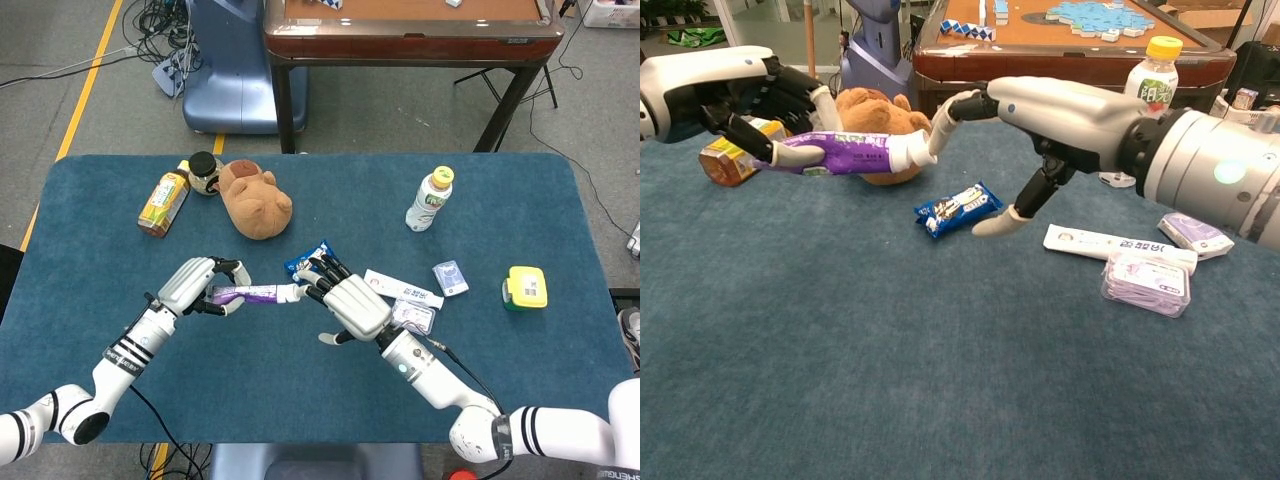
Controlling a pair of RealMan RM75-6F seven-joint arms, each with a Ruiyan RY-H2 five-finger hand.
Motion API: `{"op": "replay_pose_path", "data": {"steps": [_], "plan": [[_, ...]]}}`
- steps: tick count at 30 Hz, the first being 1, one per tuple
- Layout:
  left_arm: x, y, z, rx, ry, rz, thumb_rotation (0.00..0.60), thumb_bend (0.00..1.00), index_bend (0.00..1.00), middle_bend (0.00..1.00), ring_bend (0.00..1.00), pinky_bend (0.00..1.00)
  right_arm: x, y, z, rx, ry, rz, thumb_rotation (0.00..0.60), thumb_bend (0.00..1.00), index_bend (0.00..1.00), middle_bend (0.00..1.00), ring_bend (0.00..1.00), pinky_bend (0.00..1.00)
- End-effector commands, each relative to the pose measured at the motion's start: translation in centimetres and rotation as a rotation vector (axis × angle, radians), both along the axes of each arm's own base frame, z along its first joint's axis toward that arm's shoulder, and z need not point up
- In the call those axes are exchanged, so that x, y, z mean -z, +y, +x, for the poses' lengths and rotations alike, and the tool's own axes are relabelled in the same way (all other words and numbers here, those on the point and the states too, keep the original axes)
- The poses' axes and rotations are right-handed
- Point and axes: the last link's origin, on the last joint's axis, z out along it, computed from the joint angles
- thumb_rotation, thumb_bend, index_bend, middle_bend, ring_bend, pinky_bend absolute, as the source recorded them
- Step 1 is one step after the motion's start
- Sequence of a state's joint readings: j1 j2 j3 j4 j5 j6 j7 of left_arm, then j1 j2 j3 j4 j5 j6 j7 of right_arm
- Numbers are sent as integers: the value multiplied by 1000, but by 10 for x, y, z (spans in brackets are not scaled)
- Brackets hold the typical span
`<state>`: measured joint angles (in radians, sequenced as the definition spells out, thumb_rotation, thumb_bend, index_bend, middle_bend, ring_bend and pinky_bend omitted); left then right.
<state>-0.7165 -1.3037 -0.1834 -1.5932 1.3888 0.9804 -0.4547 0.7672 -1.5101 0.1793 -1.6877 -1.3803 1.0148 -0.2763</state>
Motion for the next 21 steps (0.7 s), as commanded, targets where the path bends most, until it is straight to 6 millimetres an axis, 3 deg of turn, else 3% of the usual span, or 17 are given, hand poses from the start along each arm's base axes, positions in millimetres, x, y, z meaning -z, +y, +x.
{"op": "replay_pose_path", "data": {"steps": [1, 7, 16, 21], "plan": [[-1, 0, 0, -18, -25, -19, 600, 588, 570, 674, 441, 337, 2, 0, 2, 6, -26, 2, 600, 70, 289, 160, 0, 0], [-2, -2, 1, -17, -48, -29, 600, 589, 570, 674, 441, 346, -9, 4, 10, 25, -135, 15, 600, 65, 279, 160, 0, 0], [-5, -2, 2, -19, -74, -16, 600, 596, 569, 675, 445, 347, -27, 6, 26, 137, -402, 163, 600, 53, 11, 34, 0, 0], [-5, -4, 6, -14, -71, -15, 600, 596, 569, 678, 447, 347, -23, 0, 34, 226, -519, 276, 600, 42, 0, 0, 0, 0]]}}
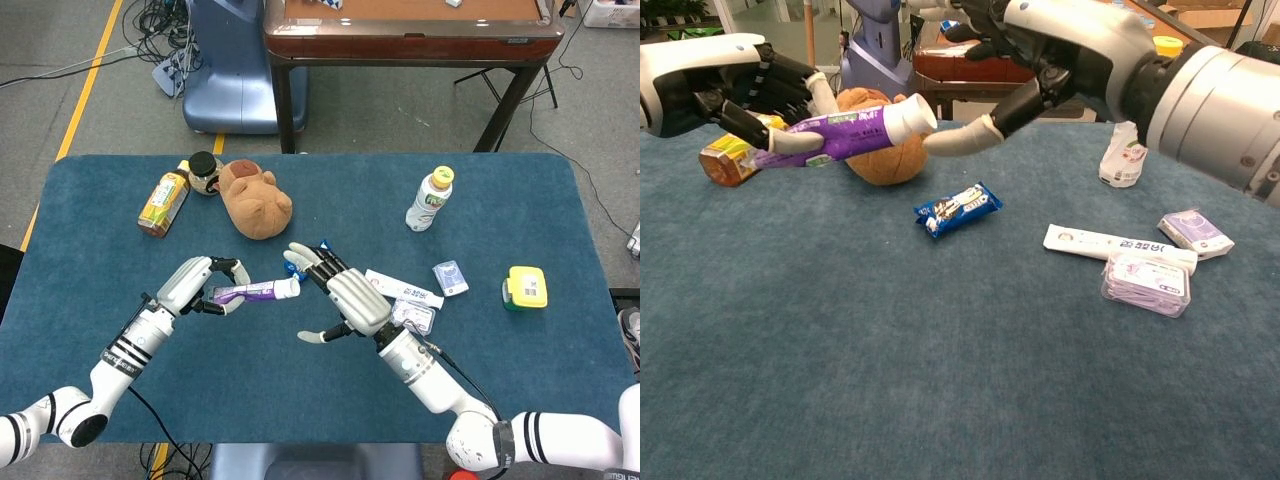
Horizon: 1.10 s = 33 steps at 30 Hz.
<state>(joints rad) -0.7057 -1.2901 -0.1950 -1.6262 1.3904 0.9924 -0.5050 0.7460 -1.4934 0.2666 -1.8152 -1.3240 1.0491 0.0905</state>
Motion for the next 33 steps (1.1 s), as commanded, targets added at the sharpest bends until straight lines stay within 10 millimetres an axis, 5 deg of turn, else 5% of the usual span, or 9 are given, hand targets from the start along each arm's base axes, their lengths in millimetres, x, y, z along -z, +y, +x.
{"op": "replay_pose_path", "data": {"steps": [1, 17, 33], "plan": [[-1, 0, 3, 1, -10, 2, 600, 596, 569, 678, 447, 347, 3, -4, 9, 61, -106, 98, 600, 41, 0, 0, 0, 0], [-4, 0, 10, 5, -27, 19, 600, 599, 571, 685, 447, 347, 26, -19, 25, 154, -357, 278, 595, 0, 0, 0, 0, 0], [-2, -2, 10, 13, -7, 27, 600, 599, 573, 686, 447, 347, 32, -35, 46, 168, -371, 311, 587, 0, 0, 0, 0, 0]]}}
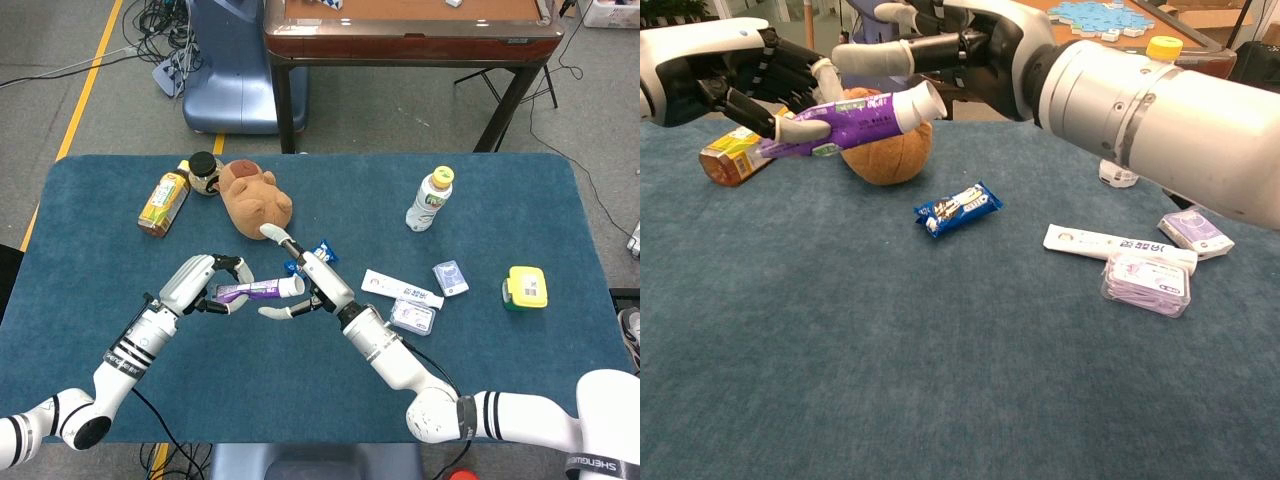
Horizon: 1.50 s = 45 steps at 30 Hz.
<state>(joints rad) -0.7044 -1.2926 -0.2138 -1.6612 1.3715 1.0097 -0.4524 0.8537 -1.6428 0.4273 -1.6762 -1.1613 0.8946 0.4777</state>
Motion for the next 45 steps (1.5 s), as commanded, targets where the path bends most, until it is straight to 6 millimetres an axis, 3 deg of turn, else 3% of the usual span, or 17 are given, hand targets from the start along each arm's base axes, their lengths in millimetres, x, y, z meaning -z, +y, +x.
{"op": "replay_pose_path", "data": {"steps": [1, 18, 45], "plan": [[1, 0, 0, 0, 1, 0, 600, 599, 573, 686, 447, 347, 2, -2, 3, 4, -4, 9, 586, 0, 0, 0, 0, 0], [1, 2, 2, -2, -7, -3, 600, 599, 573, 686, 447, 348, 17, -4, 14, 3, -53, 52, 580, 0, 0, 0, 0, 0], [-5, 5, 10, -30, -94, -38, 600, 603, 573, 686, 447, 348, 22, -3, 16, 33, -299, 92, 569, 0, 0, 0, 0, 0]]}}
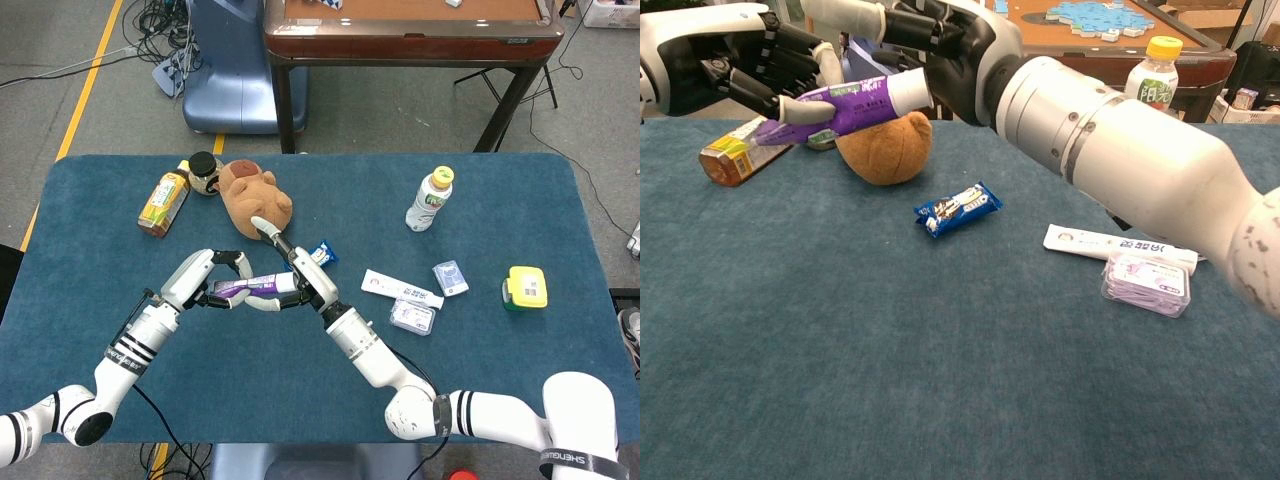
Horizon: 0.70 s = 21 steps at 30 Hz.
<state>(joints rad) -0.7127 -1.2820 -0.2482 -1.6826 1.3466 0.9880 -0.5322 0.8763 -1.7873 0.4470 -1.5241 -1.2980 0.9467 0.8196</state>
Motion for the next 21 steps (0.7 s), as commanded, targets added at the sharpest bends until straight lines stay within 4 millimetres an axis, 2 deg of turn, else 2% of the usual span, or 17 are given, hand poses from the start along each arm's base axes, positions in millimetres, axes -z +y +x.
{"op": "replay_pose_path", "data": {"steps": [1, 21], "plan": [[0, 0, 0, -1, -2, -1, 600, 603, 574, 687, 447, 348, 0, 0, 0, 5, -23, -5, 569, 0, 0, 0, 0, 0], [1, 1, 0, -7, -1, -6, 600, 606, 574, 687, 447, 348, 0, 1, 7, -10, -56, 4, 546, 0, 0, 0, 0, 0]]}}
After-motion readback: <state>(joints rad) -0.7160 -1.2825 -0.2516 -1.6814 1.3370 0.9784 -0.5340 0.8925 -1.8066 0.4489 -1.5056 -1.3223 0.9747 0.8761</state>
